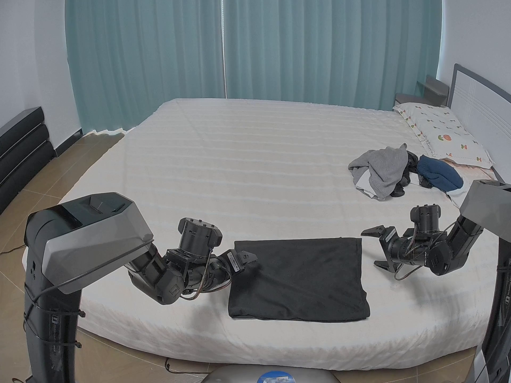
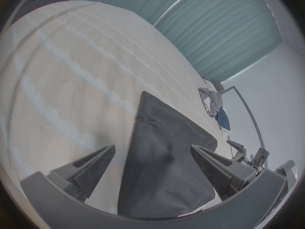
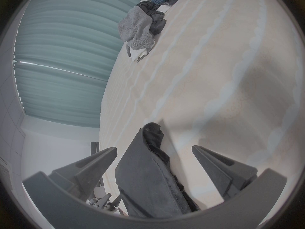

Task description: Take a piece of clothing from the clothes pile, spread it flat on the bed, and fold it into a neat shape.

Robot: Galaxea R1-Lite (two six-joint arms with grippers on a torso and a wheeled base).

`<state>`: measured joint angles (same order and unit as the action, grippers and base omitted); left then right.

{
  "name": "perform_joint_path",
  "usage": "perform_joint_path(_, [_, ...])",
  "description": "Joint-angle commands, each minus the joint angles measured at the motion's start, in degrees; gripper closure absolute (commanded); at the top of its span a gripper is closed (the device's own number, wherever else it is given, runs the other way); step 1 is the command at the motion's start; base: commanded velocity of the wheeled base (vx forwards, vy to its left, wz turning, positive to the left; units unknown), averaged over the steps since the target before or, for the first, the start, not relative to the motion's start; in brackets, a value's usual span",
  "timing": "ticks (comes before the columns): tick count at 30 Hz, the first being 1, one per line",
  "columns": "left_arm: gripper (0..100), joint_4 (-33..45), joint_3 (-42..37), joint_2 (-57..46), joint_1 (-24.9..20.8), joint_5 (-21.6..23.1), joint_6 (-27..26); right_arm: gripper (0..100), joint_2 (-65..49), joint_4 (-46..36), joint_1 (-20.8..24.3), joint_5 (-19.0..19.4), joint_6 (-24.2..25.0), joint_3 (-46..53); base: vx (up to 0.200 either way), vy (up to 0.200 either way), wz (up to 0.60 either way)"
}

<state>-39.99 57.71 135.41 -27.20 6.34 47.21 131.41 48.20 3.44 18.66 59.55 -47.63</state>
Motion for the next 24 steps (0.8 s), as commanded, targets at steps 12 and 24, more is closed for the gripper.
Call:
perform_joint_path(12, [0,-0.4,4.1,4.5,-1.4,-0.5,-1.8,0,0.2,0.1,0.4,0.2,0.0,-0.3,0.000,0.000,0.00])
perform_joint_path(24, [100,-0.4,4.0,4.6,-1.5,-2.3,-1.6,0,0.1,0.1,0.4,0.2,0.1,0.0,0.000,0.000,0.00])
